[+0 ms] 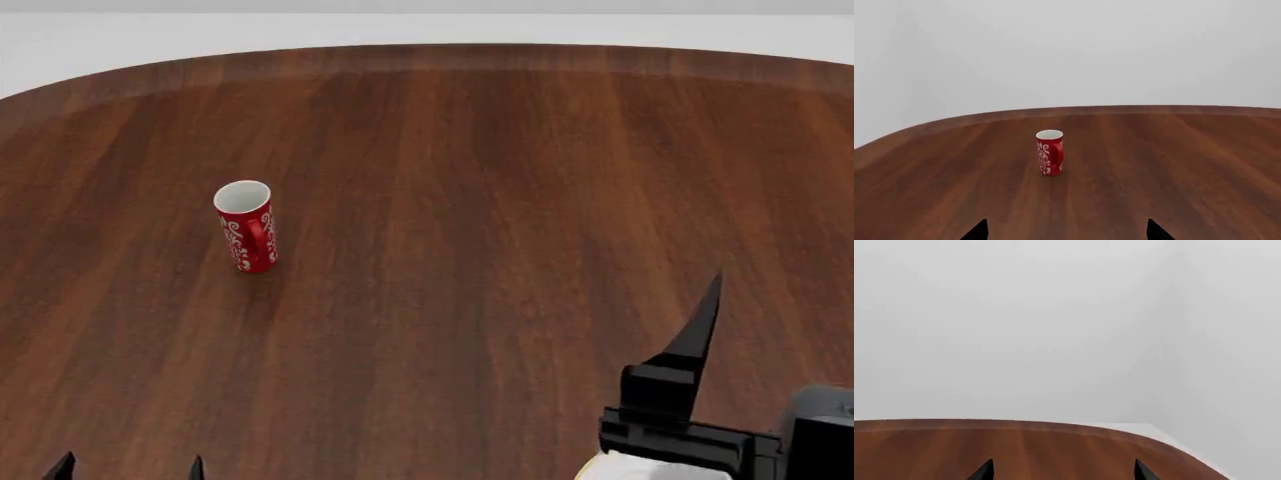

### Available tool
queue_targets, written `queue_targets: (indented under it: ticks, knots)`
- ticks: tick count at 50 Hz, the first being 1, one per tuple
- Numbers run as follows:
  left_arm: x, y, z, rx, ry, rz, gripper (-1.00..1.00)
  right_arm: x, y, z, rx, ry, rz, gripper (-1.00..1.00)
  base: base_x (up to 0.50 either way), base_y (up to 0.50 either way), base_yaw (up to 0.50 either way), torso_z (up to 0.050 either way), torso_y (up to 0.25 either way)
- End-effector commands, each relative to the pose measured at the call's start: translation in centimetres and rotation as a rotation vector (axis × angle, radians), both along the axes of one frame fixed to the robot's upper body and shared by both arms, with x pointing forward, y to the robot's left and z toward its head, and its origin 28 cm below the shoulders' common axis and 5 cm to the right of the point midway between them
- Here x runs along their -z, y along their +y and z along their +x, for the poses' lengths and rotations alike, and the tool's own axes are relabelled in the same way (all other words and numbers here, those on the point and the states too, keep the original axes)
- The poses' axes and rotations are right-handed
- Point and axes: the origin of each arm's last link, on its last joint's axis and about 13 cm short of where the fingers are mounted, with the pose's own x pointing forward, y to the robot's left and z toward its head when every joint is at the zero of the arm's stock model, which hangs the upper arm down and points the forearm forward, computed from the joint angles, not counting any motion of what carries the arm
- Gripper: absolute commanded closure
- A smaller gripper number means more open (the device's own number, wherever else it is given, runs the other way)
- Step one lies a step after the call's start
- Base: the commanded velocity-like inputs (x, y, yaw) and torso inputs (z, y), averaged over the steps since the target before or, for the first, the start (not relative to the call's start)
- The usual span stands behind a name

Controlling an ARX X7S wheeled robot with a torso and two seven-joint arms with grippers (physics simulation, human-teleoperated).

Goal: Put the white mug on the plate.

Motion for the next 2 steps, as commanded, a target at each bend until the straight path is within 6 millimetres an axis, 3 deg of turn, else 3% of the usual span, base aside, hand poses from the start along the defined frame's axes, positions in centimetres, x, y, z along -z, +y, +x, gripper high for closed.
queue_targets:
  ticks: [1, 2]
  knots:
    - [-0.08, 0.07, -0.04, -0.004, -0.003, 0.004, -1.00, -2.65, 0.05, -0.16, -0.034, -0.061, -0.065, -1.00, 0.00, 0.00, 0.00, 0.000, 0.000]
    - [-0.07, 0.07, -0.04, -0.004, -0.003, 0.002, -1.00, -2.75, 0.07, -0.17, -0.037, -0.062, -0.062, -1.00, 0.00, 0.00, 0.00, 0.000, 0.000]
